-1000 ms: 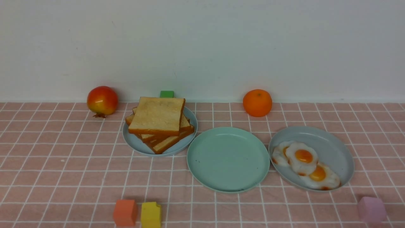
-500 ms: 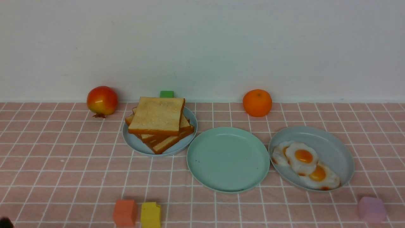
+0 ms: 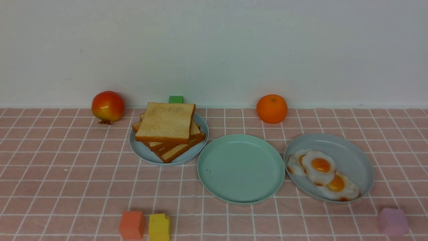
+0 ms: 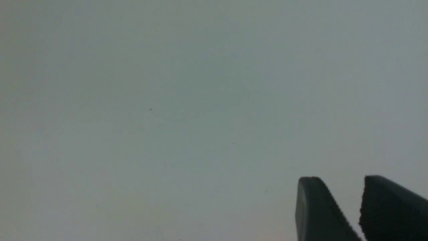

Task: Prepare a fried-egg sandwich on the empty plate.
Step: Use the left arm to grab a slice of bread

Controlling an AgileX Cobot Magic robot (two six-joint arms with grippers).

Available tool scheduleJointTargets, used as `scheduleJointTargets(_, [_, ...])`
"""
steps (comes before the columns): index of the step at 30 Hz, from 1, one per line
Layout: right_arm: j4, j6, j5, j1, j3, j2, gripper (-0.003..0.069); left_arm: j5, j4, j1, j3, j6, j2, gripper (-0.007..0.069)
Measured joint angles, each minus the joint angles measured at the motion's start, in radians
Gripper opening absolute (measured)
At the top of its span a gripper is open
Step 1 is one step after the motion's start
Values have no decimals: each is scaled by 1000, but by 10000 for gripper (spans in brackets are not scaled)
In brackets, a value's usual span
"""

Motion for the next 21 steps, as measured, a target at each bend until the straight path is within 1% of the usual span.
scheduleJointTargets(1, [0, 0, 0, 0, 0, 0, 239, 17, 1, 0, -15, 0, 7, 241])
scheduleJointTargets(2, [2, 0, 2, 0, 0, 0, 239, 86, 2, 0, -135, -1, 75, 241])
scheduleJointTargets(3, [3, 0, 2, 0, 0, 0, 239, 109, 2, 0, -150, -1, 84, 241])
scheduleJointTargets(4, [4, 0, 2, 0, 0, 0, 239, 160, 3, 0, -221, -2, 134, 241])
scheduleJointTargets(6, [8, 0, 3, 0, 0, 0, 239, 340, 9, 0, -367, -2, 268, 241])
scheduleJointTargets(8, [8, 0, 6, 0, 0, 0, 239, 428, 31, 0, -426, -2, 353, 241])
scheduleJointTargets(11, [8, 0, 7, 0, 0, 0, 239, 472, 66, 0, -449, -4, 476, 241])
scheduleJointTargets(13, [8, 0, 7, 0, 0, 0, 239, 474, 67, 0, -448, -9, 516, 241])
scheduleJointTargets(14, [8, 0, 7, 0, 0, 0, 239, 480, 62, 0, -444, -23, 590, 241])
scheduleJointTargets(18, [8, 0, 7, 0, 0, 0, 239, 540, -10, 0, -444, -63, 795, 241])
scheduleJointTargets(20, [8, 0, 7, 0, 0, 0, 239, 566, -37, 0, -449, -73, 850, 241])
scheduleJointTargets(21, [8, 0, 7, 0, 0, 0, 239, 611, -85, 0, -471, -80, 950, 241])
